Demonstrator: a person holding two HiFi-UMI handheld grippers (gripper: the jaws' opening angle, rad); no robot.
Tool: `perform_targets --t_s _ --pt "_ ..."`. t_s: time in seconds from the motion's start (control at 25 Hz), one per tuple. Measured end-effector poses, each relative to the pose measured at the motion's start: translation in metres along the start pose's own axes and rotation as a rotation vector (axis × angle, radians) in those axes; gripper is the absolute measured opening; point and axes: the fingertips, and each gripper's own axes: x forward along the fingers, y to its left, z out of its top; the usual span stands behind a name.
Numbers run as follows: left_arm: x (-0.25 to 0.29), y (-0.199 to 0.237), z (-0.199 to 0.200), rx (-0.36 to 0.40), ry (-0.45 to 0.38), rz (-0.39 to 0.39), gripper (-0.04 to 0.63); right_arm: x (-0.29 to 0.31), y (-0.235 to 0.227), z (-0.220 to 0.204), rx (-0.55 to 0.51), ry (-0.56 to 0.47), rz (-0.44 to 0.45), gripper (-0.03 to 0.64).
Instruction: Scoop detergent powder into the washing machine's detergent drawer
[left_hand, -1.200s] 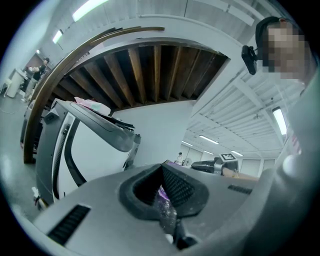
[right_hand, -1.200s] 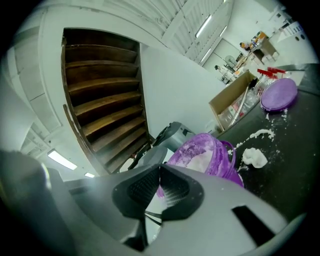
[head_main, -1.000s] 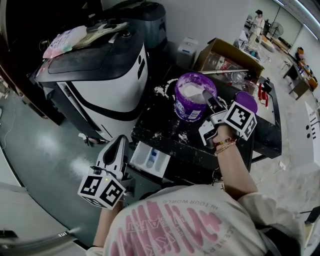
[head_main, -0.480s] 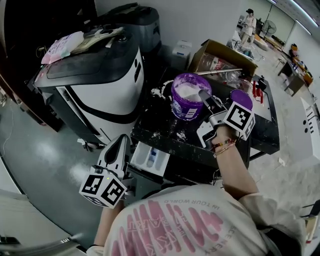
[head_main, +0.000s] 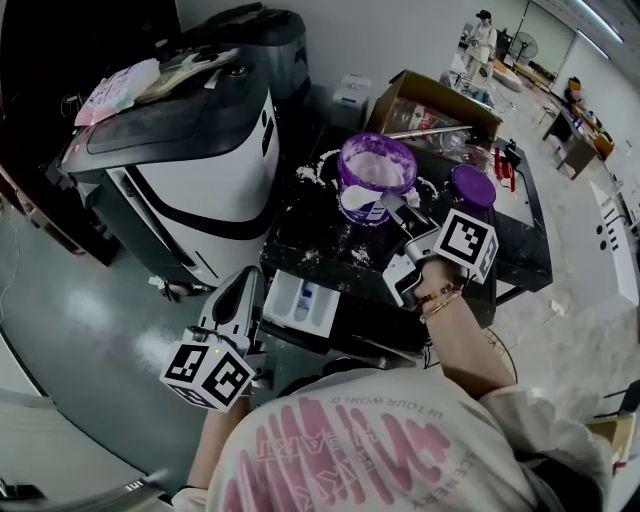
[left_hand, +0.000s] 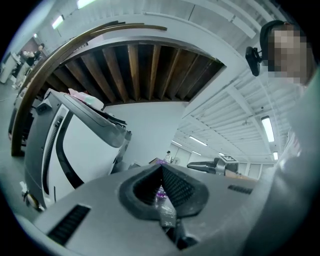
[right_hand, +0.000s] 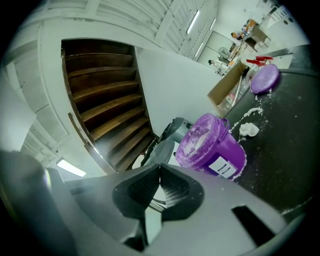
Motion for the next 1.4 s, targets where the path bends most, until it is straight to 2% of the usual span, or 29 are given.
perform_targets --t_s 0.48,0.88,1.2,1.32,1.4 --pt "-0.034 0.012 -0.016 -0.025 0.072 -0.041 0.000 -0.018 -0.003 -0.068 0.061 0.024 -0.020 0.000" --pt "-0.068 0.035 -0.022 -0.021 0.097 -0.009 0.000 -0.021 -0.005 -0.106 0.081 0.035 -0.042 0.000" --pt "-0.075 0.047 -0.043 -0.060 0.154 0.014 0.000 -0.025 -0.015 -0.124 0.101 0.076 -0.077 0.000" --pt "-0.074 0.048 -0.046 -0.066 0.123 0.022 0.000 -0.025 -0.017 -0.131 0.107 0.099 -0.076 0.000" --pt "-0.076 0.053 -0.052 -0.084 0.096 0.055 0.000 -0.025 -0.021 -0.137 0.101 0.118 -0.075 0.000"
